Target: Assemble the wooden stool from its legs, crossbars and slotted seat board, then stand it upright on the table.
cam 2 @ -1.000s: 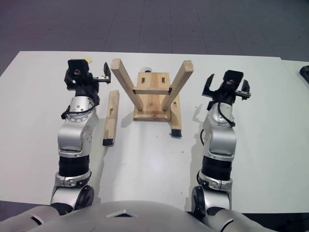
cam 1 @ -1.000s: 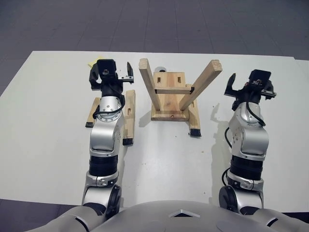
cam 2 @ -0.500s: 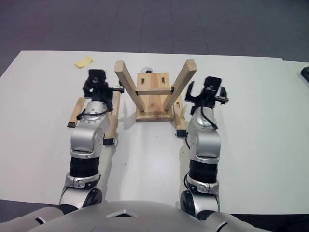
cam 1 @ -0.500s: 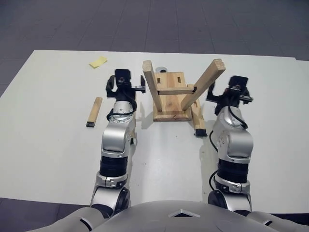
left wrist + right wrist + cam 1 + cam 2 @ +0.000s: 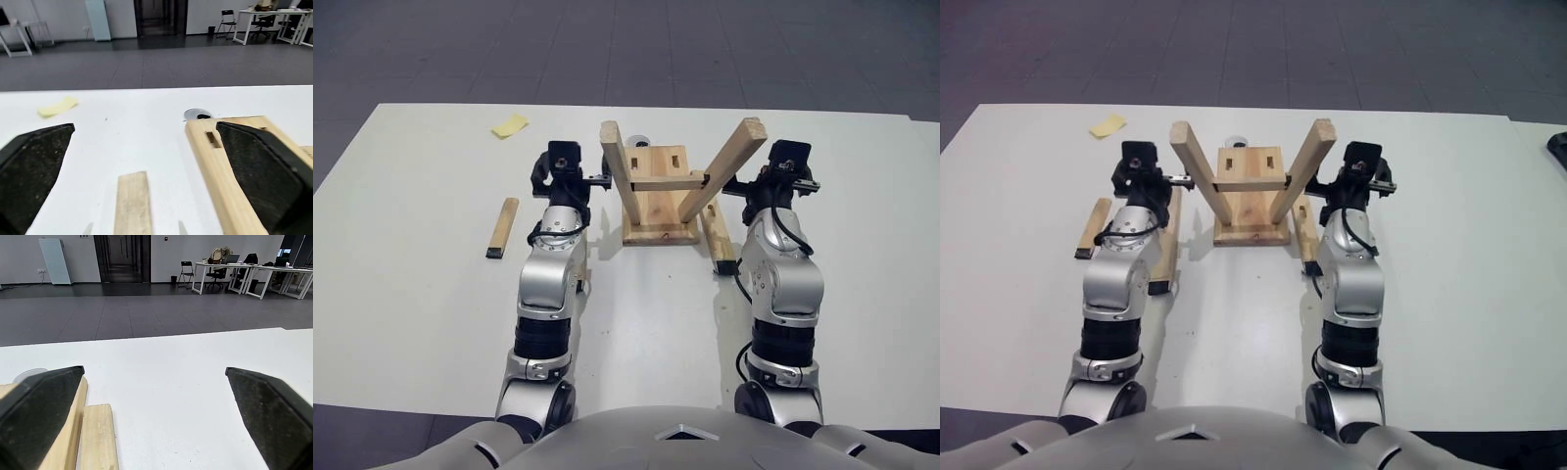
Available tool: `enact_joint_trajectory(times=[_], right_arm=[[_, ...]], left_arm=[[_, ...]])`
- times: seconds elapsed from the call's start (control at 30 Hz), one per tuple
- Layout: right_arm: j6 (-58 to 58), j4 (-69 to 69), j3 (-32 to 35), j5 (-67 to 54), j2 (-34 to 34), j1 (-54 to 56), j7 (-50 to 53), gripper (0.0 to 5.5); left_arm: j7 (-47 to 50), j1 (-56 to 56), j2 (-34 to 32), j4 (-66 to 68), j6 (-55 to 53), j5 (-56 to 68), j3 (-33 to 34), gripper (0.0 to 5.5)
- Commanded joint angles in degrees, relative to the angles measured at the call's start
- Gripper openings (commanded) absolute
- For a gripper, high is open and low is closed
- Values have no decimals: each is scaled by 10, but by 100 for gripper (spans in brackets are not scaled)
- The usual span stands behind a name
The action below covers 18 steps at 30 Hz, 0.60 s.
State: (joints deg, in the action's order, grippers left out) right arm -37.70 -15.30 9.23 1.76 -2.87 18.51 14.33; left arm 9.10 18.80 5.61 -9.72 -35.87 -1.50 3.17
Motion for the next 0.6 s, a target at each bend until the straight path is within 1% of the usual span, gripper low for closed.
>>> enact_joint_trajectory(times=[0.03, 0.1, 0.17, 0.27, 0.4, 0.43, 0.5, 0.6], right_arm=[[19, 10, 81, -22, 38, 44, 12, 539], [42, -17, 87, -55, 62, 66, -31, 539], [51, -70, 83, -123, 70, 89, -97, 539], [22, -157, 53, -249, 77, 121, -192, 539], [-29, -225, 18, -367, 96, 150, -252, 539], [-41, -230, 2, -381, 101, 154, -263, 539], [-68, -219, -53, -382, 113, 150, -281, 539], [-75, -172, -140, -331, 135, 126, -294, 539]], left_arm=[[56, 18, 26, 0, 16, 40, 90, 540], [66, 25, 31, -17, 48, 48, 100, 540], [69, 26, 30, -30, 76, 50, 99, 540], [80, 21, 23, -29, 99, 52, 112, 540], [96, 29, 8, -25, 119, 61, 140, 540], [99, 30, 5, -24, 121, 62, 145, 540], [102, 32, 4, -17, 126, 64, 148, 540], [100, 35, 5, -5, 133, 62, 138, 540]])
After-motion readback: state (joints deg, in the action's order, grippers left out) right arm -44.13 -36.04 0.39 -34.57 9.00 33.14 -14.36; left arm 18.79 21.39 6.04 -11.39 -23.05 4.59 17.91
